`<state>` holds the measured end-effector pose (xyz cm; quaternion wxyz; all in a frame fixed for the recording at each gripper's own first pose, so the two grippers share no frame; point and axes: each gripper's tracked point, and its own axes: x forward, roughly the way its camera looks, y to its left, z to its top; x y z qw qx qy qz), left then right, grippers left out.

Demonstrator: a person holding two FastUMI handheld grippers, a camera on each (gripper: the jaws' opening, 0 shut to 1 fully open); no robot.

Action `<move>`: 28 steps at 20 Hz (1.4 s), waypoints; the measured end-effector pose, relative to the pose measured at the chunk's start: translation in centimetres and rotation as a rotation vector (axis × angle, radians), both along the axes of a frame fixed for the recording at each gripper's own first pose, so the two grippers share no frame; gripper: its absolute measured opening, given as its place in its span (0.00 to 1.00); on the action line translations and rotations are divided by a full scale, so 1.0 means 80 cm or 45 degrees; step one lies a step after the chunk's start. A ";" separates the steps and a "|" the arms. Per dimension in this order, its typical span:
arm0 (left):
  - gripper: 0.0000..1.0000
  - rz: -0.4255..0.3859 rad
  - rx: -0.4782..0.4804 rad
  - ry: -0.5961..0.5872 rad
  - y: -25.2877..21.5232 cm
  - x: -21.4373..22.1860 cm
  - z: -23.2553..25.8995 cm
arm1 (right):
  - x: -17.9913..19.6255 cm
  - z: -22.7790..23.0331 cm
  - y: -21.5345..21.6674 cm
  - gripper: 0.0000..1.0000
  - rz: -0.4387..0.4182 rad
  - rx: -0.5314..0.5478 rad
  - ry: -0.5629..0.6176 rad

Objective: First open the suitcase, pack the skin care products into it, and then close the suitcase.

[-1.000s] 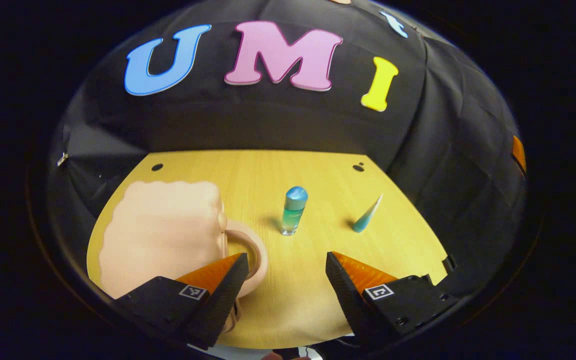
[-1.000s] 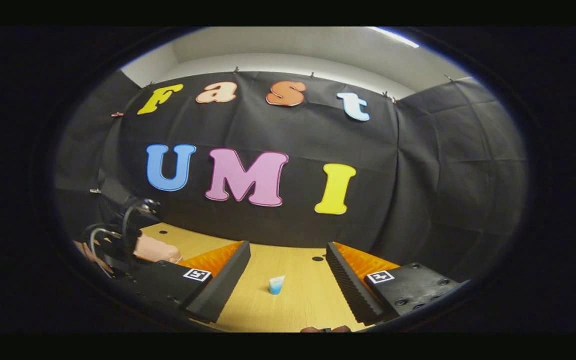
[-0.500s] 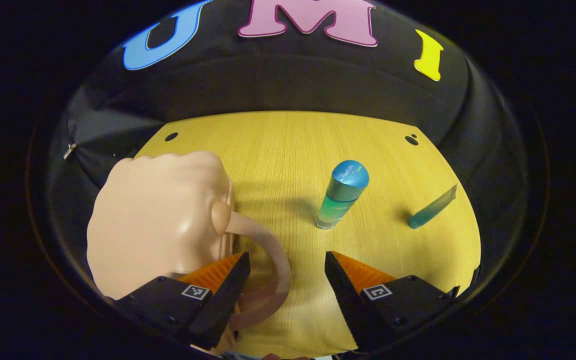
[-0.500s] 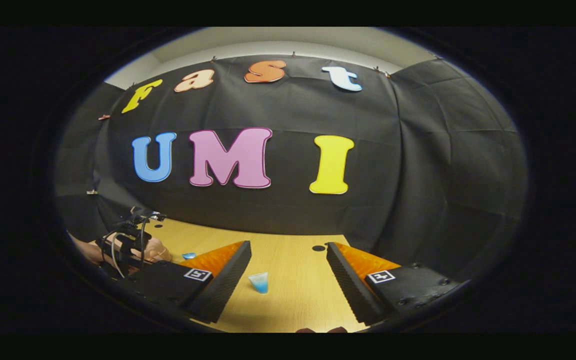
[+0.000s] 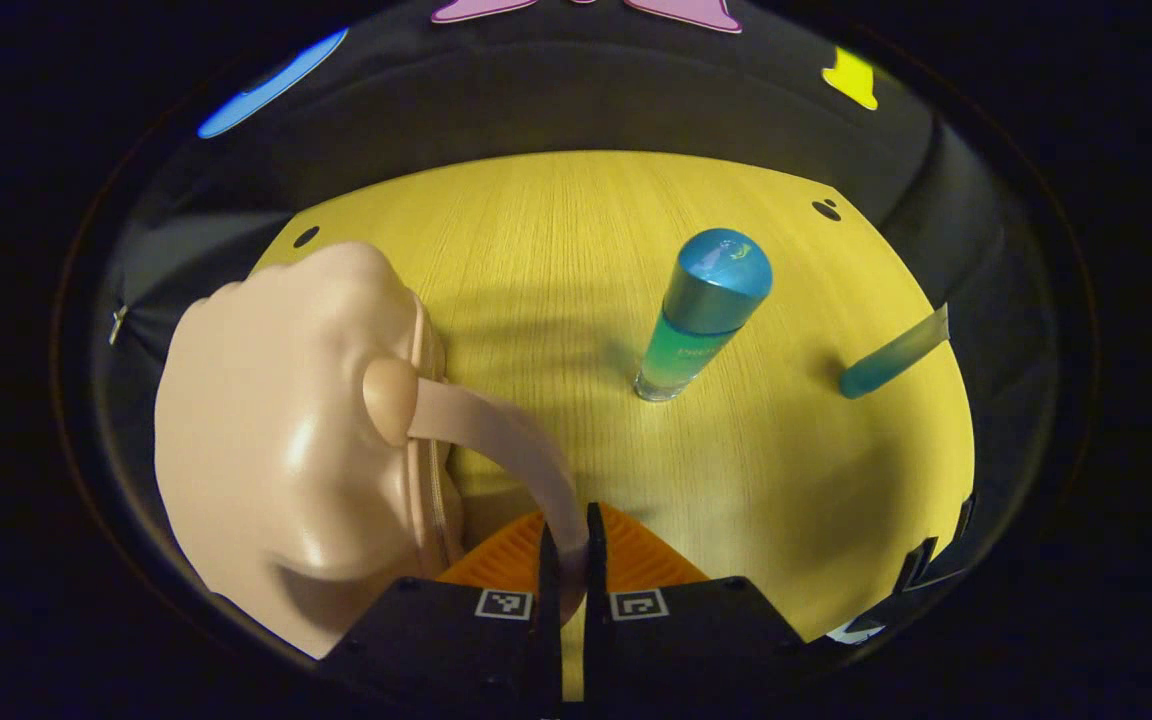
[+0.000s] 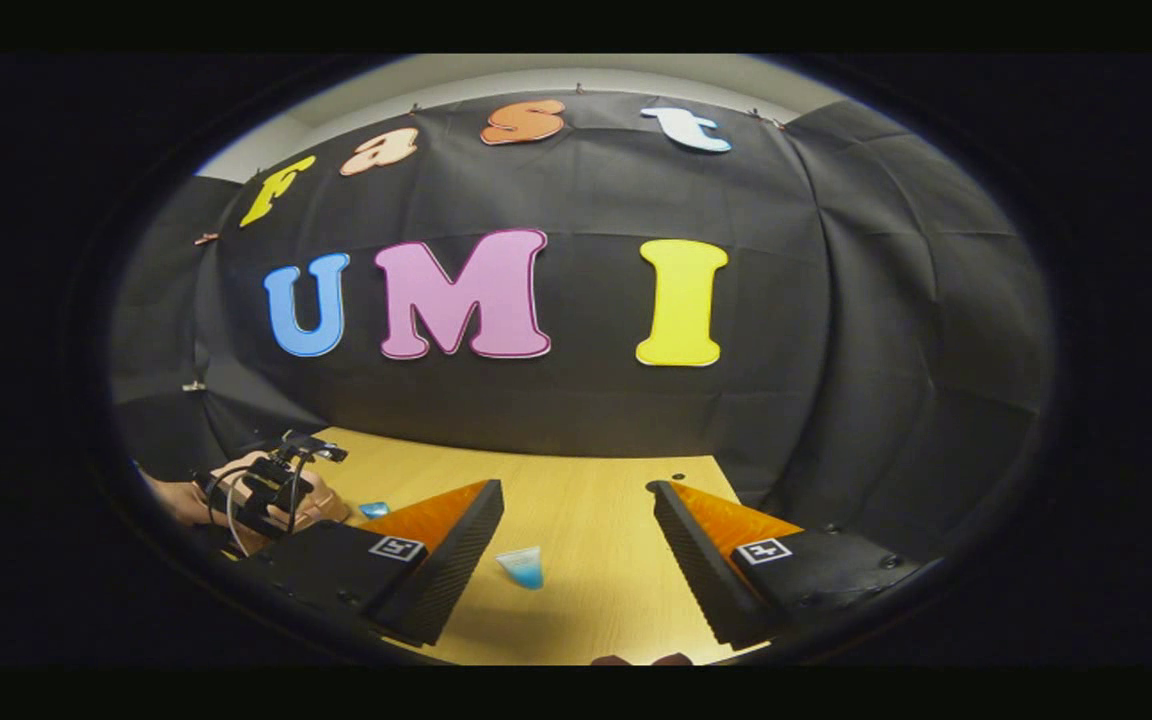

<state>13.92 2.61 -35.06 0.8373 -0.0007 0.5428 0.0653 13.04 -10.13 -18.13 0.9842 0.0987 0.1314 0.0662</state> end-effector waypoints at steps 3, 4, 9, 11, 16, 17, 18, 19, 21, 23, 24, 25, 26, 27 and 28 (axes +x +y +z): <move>0.13 -0.014 -0.037 -0.035 -0.005 0.001 0.041 | 0.008 -0.012 -0.001 0.96 0.004 0.008 0.022; 0.13 -0.024 -0.038 -0.061 -0.004 0.003 0.058 | 0.010 -0.014 0.003 0.97 0.011 0.011 0.025; 0.13 0.029 -0.129 -0.270 0.035 -0.001 0.180 | 0.024 -0.002 0.034 0.98 0.029 0.005 0.001; 0.13 0.043 -0.181 -0.376 0.087 -0.018 0.245 | 0.030 0.022 0.064 0.98 0.025 -0.017 -0.032; 0.13 0.024 -0.074 -0.456 0.254 -0.080 0.329 | 0.027 0.070 0.121 0.98 -0.057 -0.062 -0.097; 0.13 0.034 -0.018 -0.468 0.289 -0.089 0.338 | 0.026 0.075 0.132 0.98 -0.063 -0.072 -0.094; 0.12 0.043 0.028 -0.481 0.324 -0.097 0.346 | 0.026 0.078 0.143 0.98 -0.070 -0.080 -0.092; 0.13 0.050 0.067 -0.495 0.356 -0.105 0.352 | 0.025 0.087 0.153 0.98 -0.080 -0.081 -0.104; 0.12 0.062 0.133 -0.519 0.427 -0.114 0.351 | 0.024 0.094 0.171 0.98 -0.095 -0.074 -0.105; 0.12 0.084 0.206 -0.534 0.504 -0.119 0.333 | 0.023 0.095 0.187 0.97 -0.115 -0.075 -0.082; 0.12 0.132 0.269 -0.512 0.548 -0.124 0.319 | 0.022 0.096 0.195 0.97 -0.124 -0.073 -0.071; 0.12 0.178 0.317 -0.484 0.587 -0.131 0.299 | 0.020 0.098 0.202 0.97 -0.135 -0.077 -0.061; 0.12 0.198 0.322 -0.481 0.618 -0.131 0.275 | 0.016 0.100 0.209 0.97 -0.147 -0.088 -0.051; 0.12 0.215 0.308 -0.481 0.636 -0.131 0.252 | 0.013 0.101 0.215 0.97 -0.152 -0.109 -0.040; 0.12 0.236 0.293 -0.464 0.657 -0.133 0.224 | 0.010 0.100 0.219 0.96 -0.157 -0.136 -0.024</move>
